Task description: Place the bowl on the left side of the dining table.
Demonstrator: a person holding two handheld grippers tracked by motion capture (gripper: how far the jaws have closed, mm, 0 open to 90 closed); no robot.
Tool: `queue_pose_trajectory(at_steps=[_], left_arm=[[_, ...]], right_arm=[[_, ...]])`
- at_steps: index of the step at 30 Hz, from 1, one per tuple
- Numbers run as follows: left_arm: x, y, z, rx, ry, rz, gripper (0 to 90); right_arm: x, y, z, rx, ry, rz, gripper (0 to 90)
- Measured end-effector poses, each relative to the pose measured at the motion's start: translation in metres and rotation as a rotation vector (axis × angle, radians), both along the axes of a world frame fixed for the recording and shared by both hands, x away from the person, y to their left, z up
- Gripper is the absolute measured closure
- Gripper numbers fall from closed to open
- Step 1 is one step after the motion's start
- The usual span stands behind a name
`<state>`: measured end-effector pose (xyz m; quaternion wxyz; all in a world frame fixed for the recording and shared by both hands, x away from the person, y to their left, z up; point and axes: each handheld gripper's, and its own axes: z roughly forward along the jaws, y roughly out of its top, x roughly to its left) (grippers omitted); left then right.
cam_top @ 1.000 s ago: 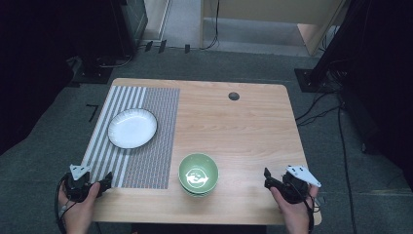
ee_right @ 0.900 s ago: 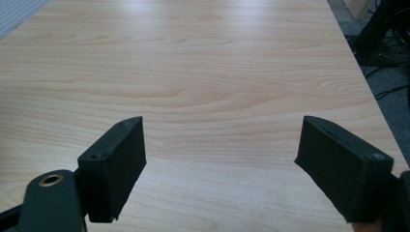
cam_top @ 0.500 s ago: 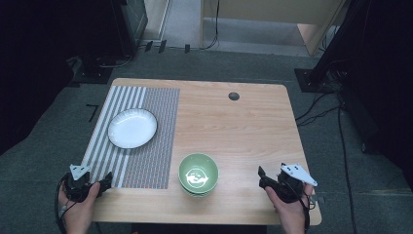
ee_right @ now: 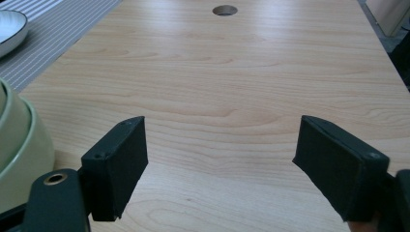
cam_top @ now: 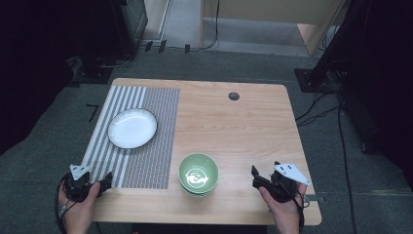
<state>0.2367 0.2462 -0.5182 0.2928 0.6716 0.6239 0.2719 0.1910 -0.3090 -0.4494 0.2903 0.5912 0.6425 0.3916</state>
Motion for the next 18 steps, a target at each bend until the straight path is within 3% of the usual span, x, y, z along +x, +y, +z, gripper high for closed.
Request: queue_pose_trajectory(at_steps=[18], left_arm=[[0.0,0.0,0.0,0.0,0.0,0.0,9.3]], right_arm=[[0.004,0.026,0.005,-0.018,-0.009,0.059,19.0]])
